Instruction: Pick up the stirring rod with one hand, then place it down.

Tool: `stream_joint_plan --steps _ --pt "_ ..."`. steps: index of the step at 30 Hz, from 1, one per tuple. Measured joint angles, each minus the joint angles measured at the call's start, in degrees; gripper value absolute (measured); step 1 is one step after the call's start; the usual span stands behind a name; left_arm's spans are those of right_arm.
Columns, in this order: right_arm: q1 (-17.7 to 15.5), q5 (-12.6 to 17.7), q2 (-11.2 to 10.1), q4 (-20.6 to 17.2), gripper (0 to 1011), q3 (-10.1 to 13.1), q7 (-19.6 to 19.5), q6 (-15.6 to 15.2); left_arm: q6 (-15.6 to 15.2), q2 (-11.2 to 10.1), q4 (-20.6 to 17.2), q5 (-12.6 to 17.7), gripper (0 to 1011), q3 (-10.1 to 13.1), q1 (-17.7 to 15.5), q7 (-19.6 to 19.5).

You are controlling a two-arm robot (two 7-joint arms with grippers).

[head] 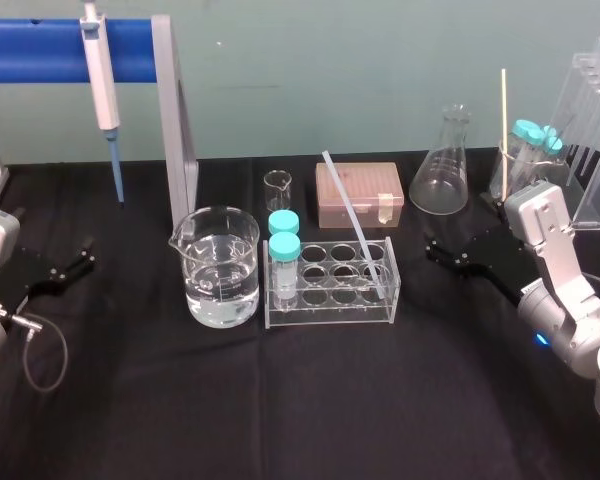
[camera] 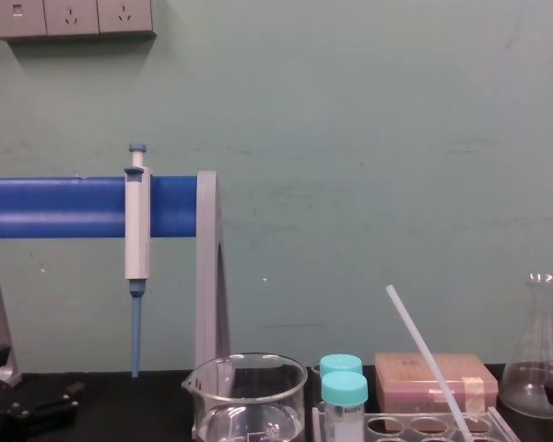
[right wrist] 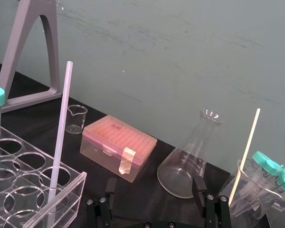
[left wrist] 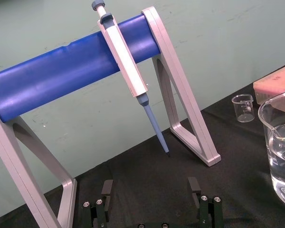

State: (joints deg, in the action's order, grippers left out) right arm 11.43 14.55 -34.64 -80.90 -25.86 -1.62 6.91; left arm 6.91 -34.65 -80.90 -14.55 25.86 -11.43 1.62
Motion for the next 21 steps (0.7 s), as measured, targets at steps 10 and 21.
stream_joint_plan --steps 10,21 --pt "0.0 0.0 0.0 0.0 1003 0.0 0.0 0.0 0.0 0.0 0.0 0.0 1000 0.0 0.0 0.0" --pt "0.0 0.0 0.0 0.0 1003 0.0 0.0 0.0 0.0 0.0 0.0 0.0 1000 0.0 0.0 0.0"
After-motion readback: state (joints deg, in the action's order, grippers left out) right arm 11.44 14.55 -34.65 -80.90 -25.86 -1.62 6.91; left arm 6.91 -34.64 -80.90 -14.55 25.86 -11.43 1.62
